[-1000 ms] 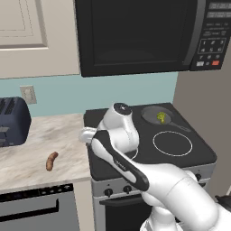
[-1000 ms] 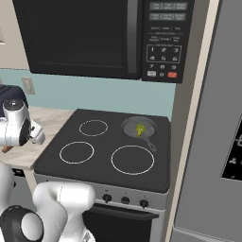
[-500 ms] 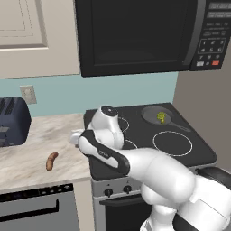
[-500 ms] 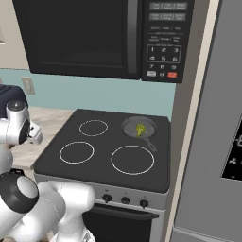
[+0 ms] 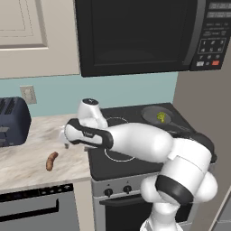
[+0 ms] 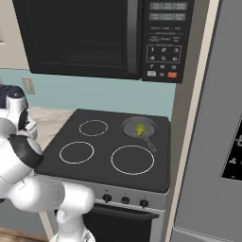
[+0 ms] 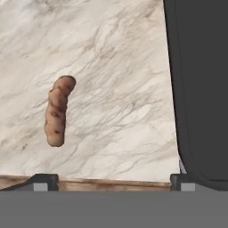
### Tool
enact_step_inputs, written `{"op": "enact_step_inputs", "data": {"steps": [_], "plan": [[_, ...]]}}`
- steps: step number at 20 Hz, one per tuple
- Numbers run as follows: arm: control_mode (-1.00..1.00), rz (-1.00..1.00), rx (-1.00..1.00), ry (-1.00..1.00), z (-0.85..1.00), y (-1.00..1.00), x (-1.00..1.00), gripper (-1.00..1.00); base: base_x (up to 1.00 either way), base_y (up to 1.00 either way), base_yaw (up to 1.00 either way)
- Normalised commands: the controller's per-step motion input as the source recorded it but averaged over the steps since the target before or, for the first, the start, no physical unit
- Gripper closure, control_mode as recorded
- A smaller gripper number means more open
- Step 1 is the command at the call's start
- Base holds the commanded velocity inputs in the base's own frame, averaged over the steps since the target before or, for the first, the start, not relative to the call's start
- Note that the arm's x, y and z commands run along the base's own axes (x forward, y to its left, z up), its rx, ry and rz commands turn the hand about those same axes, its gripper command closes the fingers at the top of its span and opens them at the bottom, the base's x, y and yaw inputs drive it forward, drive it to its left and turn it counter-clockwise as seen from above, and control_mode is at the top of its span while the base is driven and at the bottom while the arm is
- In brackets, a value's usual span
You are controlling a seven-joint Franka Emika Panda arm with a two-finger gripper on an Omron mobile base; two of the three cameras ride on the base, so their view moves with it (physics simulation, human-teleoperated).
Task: Put the broccoli and potato in the pan. Then turn on the rear right burner and set the heat to medium.
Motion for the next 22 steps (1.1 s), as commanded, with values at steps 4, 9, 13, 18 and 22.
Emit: {"op": "enact_step_inputs", "data": {"steps": [4,9,13,18,22], "plan": [[-1.00,0.00,-0.15,0.18,0.00,0.31,0.00,-1.00,0.00,0.00,0.00],[-1.00,0.00,-0.16,0.11,-0.01,0.26,0.00,-1.00,0.00,0.00,0.00],[-1.00,0.00,-0.07,0.02,-0.24,0.05,0.03,-1.00,0.00,0.00,0.00],[-1.00,0.00,0.00,0.00,-0.41,0.01,0.09,-1.00,0.00,0.00,0.00],[-1.00,0.00,0.00,0.00,-0.31,0.02,0.08,-1.00,0.00,0.00,0.00]]}}
